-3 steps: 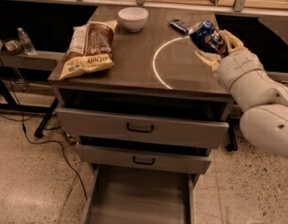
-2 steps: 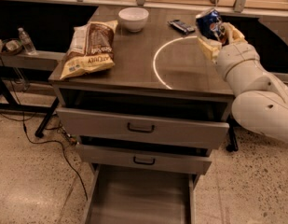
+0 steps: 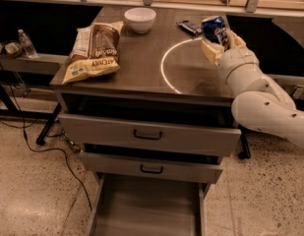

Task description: Pick pepsi can from bottom drawer and place on counter

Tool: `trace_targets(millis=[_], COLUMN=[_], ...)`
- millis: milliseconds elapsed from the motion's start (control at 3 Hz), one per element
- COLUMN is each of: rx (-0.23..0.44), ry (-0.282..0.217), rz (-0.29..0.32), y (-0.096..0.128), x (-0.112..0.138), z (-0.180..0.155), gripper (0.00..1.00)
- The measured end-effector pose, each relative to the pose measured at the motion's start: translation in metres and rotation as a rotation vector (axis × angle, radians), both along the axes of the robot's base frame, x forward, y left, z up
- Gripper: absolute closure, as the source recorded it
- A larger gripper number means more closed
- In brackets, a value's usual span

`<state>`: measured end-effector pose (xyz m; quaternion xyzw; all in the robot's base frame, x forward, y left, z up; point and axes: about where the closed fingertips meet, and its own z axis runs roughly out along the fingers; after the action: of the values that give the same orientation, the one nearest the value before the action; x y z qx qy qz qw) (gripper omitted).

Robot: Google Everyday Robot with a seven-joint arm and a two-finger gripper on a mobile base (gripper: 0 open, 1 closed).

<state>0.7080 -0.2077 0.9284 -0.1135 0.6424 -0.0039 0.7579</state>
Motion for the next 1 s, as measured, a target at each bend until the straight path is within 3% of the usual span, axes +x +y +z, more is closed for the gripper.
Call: trace_targets(millis=[333, 1000], rx=[0.049, 0.140], ry=[0.003, 0.016], rz=[0.025, 0.026], y=[0.004, 0.004], x=[0.001, -0.030], z=[-0.017, -0.059], gripper=[0.81, 0.19])
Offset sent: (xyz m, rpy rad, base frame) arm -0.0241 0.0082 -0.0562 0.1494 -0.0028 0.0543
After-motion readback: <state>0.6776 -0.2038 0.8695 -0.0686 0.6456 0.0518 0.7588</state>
